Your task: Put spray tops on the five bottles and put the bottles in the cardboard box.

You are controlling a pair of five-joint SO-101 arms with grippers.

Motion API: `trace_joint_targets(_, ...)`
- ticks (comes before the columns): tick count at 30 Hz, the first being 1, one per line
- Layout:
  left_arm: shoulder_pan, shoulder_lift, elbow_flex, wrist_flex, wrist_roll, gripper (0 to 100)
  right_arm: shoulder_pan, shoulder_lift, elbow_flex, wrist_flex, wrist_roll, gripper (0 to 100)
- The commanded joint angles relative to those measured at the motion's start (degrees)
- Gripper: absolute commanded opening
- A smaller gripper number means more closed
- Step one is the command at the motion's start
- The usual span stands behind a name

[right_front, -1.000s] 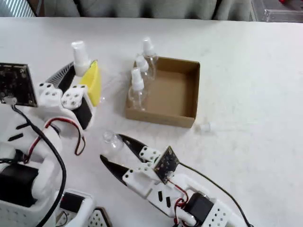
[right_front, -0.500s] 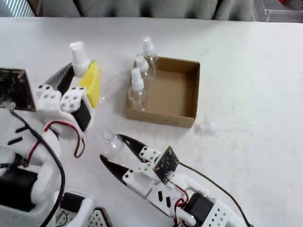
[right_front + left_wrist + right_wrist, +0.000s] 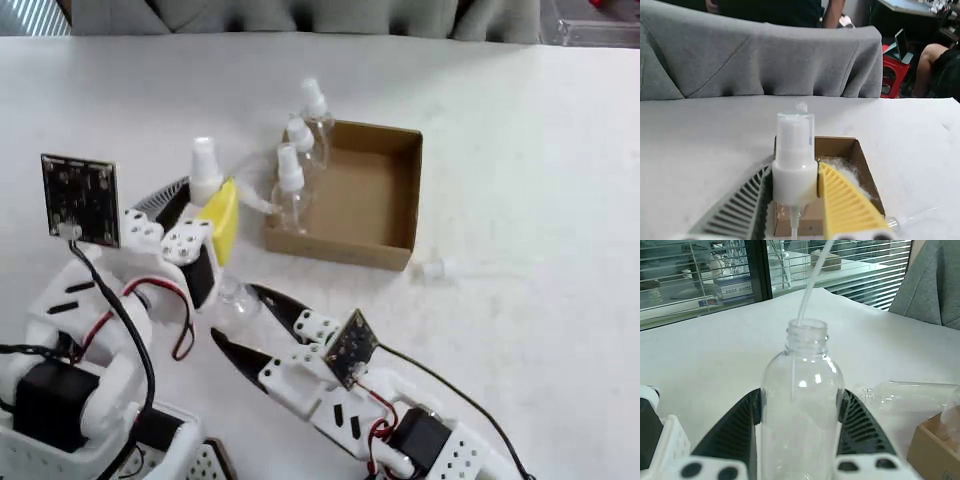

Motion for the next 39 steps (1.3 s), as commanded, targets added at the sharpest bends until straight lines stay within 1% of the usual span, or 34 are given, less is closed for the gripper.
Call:
trace_joint_targets(1, 0.40, -0.31, -0.35, 0.88, -0.35, 2, -0.31, -0.66, -0.62, 0.57, -0.26, 1.5)
trace_joint_targets(9, 0.48, -0.31, -0.35, 6.51, -0.62, 2, -0.22, -0.66, -0.62, 0.57, -0.26, 1.5)
trace_joint_targets(16, 6.11, -0.31, -0.35, 11.52, -0.79, 2, -0.22, -0.66, -0.62, 0.57, -0.26, 1.5)
trace_joint_targets(24, 6.64, -0.31, -0.35, 15.38, -0.88, 2, 2.77, -0.66, -0.62, 0.13, -0.26, 1.5)
trace_joint_targets(29, 6.64, -0.31, -0.09, 15.91, -0.88, 2, 2.77, -0.66, -0.62, 0.13, -0.26, 1.5)
trace_joint_targets(32, 6.73, -1.01, 2.20, 15.47, -0.88, 2, 2.77, -0.66, -0.62, 0.13, -0.26, 1.5)
trace_joint_targets(34, 6.73, -3.74, 4.75, 14.59, -0.88, 2, 2.77, -0.66, -0.62, 0.13, -0.26, 1.5)
trace_joint_targets(39, 6.64, -15.87, 14.68, 8.26, -0.79, 2, 2.77, -0.66, -0.62, 0.13, -0.26, 1.5)
